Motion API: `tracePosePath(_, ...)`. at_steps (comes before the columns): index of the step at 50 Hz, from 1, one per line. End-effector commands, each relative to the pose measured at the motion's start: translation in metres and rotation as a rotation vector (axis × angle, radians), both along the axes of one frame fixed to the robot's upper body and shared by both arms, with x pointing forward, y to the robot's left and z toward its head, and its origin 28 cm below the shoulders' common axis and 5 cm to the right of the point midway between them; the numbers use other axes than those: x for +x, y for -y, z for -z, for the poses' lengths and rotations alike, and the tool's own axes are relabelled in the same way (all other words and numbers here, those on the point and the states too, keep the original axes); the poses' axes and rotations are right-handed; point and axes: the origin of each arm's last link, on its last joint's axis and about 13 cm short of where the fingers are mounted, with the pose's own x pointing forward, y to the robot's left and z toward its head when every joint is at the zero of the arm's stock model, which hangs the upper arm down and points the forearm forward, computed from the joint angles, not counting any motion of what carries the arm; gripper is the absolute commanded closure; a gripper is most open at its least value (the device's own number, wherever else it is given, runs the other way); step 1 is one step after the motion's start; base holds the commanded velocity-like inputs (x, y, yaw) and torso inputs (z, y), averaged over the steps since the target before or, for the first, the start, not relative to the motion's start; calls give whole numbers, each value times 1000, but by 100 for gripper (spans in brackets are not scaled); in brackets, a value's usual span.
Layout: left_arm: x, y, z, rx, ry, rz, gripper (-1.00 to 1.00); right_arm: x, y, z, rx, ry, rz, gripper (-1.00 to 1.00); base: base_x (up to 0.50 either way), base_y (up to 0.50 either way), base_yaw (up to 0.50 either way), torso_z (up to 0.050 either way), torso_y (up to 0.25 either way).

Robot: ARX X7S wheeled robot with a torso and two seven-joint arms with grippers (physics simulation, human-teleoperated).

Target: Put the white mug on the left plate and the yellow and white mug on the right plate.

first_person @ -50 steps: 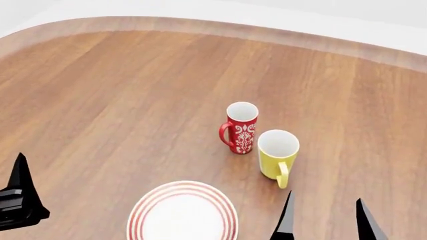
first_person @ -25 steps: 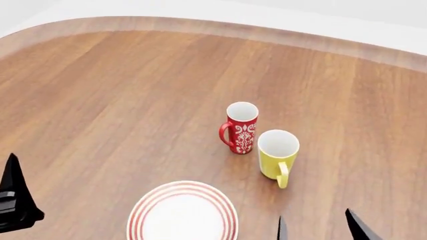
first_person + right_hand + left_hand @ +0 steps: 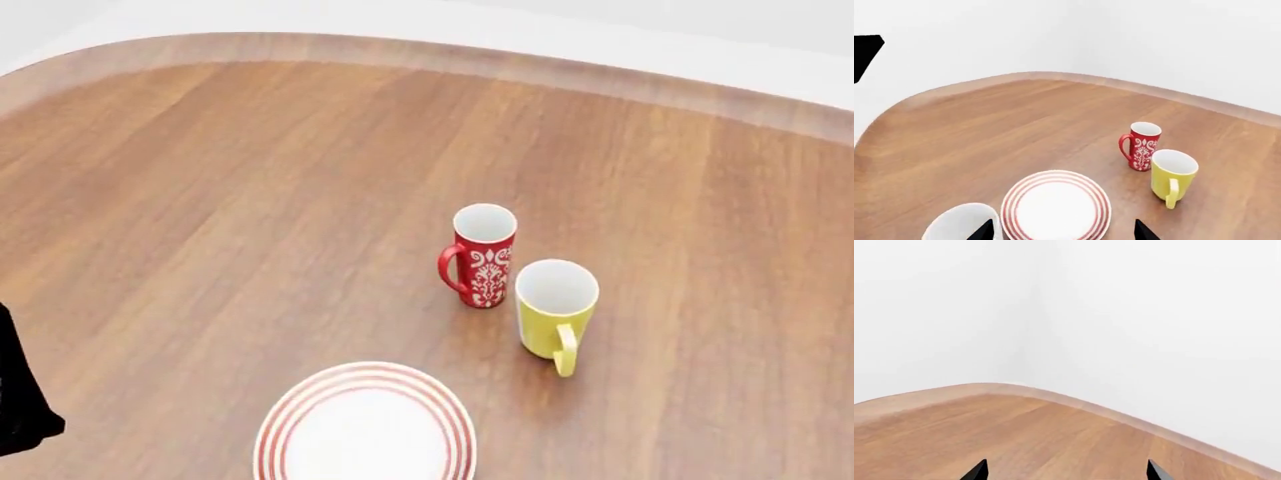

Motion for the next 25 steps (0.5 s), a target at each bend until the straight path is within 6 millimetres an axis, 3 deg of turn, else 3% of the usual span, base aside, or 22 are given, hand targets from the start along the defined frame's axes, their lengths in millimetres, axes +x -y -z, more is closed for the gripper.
tracePosePath(1,-2,-2,-3,-10,3,-5,-100,-17,-2,1,-58,-48,-127,-100,0,0,0,0,0)
tracePosePath(11,-3,-3,-3,-11,5,-11,-100,-23,-1,5,-95,-84,-204,-100,0,0,0,0,0)
tracePosePath(25,-6,-2,-6,-17,9,-13,-100,8,7,10,-98,-151,-259,-100,0,0,0,0,0)
